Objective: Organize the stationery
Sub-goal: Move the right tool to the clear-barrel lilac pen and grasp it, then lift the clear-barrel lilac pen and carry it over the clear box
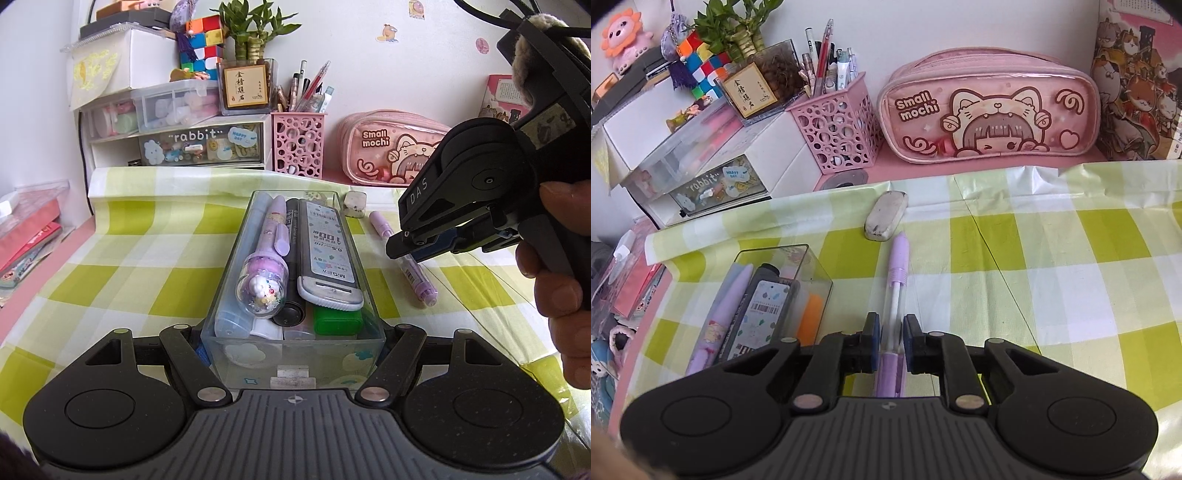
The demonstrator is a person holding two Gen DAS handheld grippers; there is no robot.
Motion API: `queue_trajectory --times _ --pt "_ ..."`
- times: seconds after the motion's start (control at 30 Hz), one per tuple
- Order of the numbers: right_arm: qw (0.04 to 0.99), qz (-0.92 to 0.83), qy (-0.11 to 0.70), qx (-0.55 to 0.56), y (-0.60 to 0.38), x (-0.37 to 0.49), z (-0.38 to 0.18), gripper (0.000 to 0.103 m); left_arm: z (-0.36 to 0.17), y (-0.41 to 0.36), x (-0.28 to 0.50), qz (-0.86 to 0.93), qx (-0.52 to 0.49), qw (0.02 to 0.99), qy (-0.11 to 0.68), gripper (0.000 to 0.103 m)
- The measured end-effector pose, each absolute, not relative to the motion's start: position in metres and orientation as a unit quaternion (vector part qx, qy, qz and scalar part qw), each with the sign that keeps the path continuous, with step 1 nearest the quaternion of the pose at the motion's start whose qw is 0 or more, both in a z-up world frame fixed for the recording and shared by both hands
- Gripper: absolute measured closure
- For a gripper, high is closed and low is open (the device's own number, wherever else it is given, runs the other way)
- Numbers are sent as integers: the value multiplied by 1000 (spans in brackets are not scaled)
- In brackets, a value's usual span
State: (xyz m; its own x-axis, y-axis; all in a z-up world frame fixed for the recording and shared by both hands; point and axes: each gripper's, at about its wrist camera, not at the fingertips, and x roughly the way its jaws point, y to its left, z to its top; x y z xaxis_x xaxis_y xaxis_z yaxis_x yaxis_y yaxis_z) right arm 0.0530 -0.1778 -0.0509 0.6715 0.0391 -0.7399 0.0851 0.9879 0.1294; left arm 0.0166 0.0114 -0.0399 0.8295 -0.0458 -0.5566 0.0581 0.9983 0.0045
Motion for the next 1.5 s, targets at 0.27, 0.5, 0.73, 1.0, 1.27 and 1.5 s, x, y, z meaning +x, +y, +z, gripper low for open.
queue_trajectory --times 0.27,0.5,0.73,1.0,1.27,1.5 --pt "913 12 392 111 -179 47 -54 96 -40 8 16 -23 14 956 291 30" --pt "908 53 384 159 -197 36 -53 96 -39 3 18 -13 15 956 294 30" --pt "903 95 372 193 -205 26 -51 96 -40 5 18 -12 9 956 293 30" --pt "899 117 353 232 -222 20 -46 96 -39 1 18 -3 10 955 296 30" --pt "900 130 332 249 -235 10 -34 96 -39 -5 14 18 1 955 298 30" --pt "900 149 323 251 -232 6 -26 96 -39 -8 10 26 -6 954 297 30"
